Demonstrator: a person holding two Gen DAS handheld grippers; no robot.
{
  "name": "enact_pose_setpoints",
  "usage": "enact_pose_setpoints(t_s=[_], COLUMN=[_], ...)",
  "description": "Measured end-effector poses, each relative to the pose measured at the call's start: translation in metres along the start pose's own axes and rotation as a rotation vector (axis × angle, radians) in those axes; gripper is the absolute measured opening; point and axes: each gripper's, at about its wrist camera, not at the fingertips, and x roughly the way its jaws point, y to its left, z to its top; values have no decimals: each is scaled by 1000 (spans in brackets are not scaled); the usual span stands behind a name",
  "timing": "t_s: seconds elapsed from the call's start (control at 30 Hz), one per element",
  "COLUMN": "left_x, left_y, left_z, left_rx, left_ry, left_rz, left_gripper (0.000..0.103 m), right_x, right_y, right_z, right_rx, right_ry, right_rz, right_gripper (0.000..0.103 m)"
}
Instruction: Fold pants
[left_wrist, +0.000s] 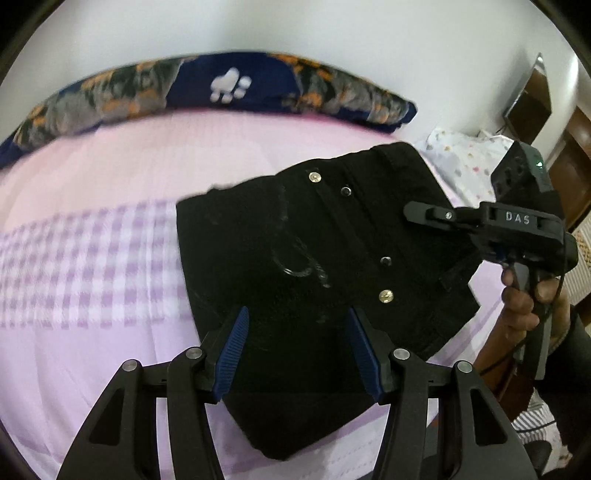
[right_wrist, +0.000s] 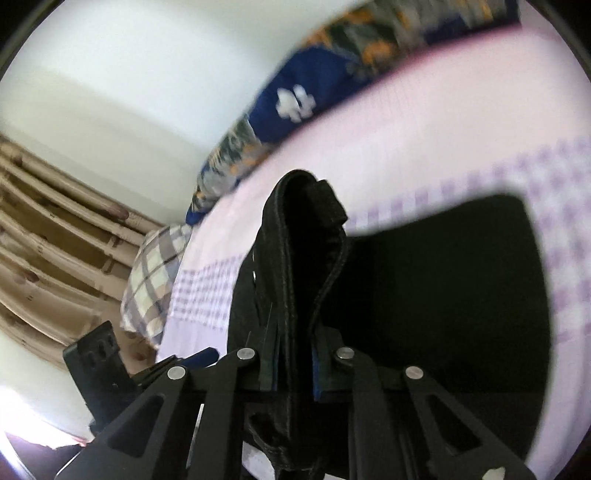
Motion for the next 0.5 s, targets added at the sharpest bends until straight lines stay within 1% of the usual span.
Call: enact_pose_setpoints(t_s=[0.1, 0.13, 0.27, 0.33, 0.4, 0.43, 0.5], left_x=[7, 12, 38, 51, 57, 60, 62], left_y=[-11, -15, -31, -37, -40, -41, -41], left_z=[11, 13, 13, 8, 3, -2, -9], left_rx=[35, 49, 90, 109, 136, 159, 181], left_ry=[0, 4, 57, 91, 108, 119, 129], left_rz=[-11, -18, -36, -30, -18, -6, 0], left_gripper=[56, 56, 56, 56, 56, 56, 56], right_x=[-18, -21, -14, -8, -5, -6, -15], right_y=[-10, -17, -49, -64, -77, -80, -81], right_z=[17, 19, 13, 7, 2, 1, 0], right_rx=[-5, 4, 57, 95, 124, 137, 143], right_ry=[-41, -40, 18, 35, 39, 40, 32], right_rz=[-43, -51, -116, -148, -163, -178, -178], right_gripper=[11, 11, 11, 12, 19, 27, 32])
